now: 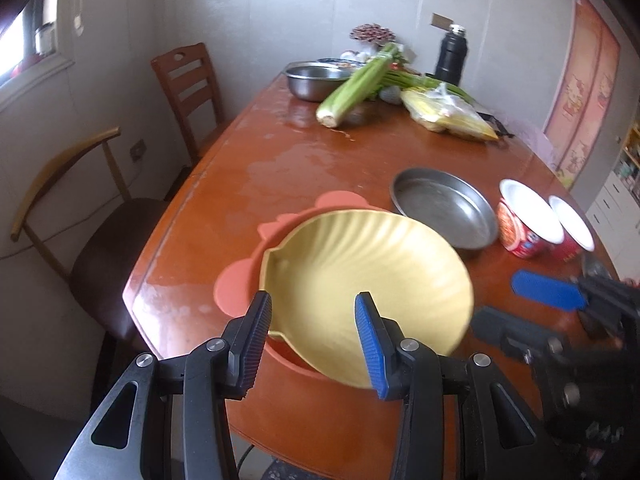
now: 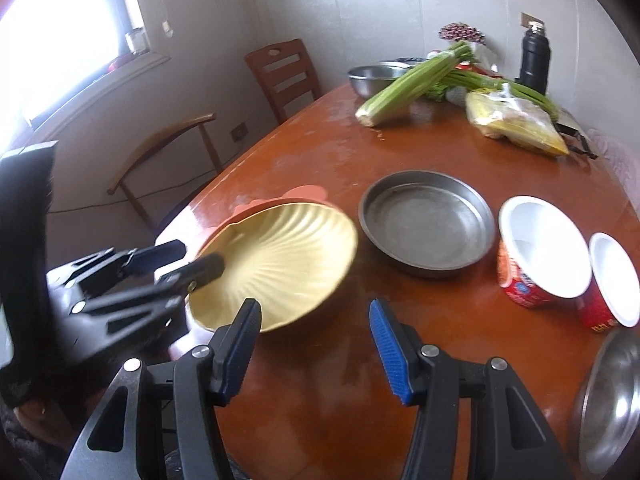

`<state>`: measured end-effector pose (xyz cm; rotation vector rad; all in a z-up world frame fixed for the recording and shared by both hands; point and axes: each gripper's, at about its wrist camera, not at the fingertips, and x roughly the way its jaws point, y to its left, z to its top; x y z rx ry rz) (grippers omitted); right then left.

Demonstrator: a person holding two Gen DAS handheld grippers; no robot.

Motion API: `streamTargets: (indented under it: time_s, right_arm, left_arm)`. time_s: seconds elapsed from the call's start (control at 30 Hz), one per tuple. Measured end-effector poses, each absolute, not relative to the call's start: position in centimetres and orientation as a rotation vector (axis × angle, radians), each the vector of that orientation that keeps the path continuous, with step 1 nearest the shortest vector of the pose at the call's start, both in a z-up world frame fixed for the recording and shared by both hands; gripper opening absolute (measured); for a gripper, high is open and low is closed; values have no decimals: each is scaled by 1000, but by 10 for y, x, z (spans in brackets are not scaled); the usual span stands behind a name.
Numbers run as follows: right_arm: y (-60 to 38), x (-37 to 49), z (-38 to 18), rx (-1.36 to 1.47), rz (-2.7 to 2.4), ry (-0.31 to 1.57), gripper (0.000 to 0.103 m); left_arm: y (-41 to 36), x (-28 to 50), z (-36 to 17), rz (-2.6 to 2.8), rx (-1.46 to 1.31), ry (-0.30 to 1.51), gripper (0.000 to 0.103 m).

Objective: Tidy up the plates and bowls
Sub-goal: 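Lower the yellow shell plate into the orange plate with the right gripper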

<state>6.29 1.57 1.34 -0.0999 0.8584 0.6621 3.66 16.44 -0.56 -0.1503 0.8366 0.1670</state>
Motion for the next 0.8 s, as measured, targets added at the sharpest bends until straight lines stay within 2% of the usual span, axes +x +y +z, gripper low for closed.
streamTargets:
  time_s: [0.27, 0.8]
  right_arm:
    - [5, 73, 4, -104, 633, 879, 56]
    - [11, 82, -17, -104, 645, 927, 56]
  left_arm:
    - [136, 37, -14, 149, -66, 866, 44]
    - [148, 51, -31, 211, -64, 899, 44]
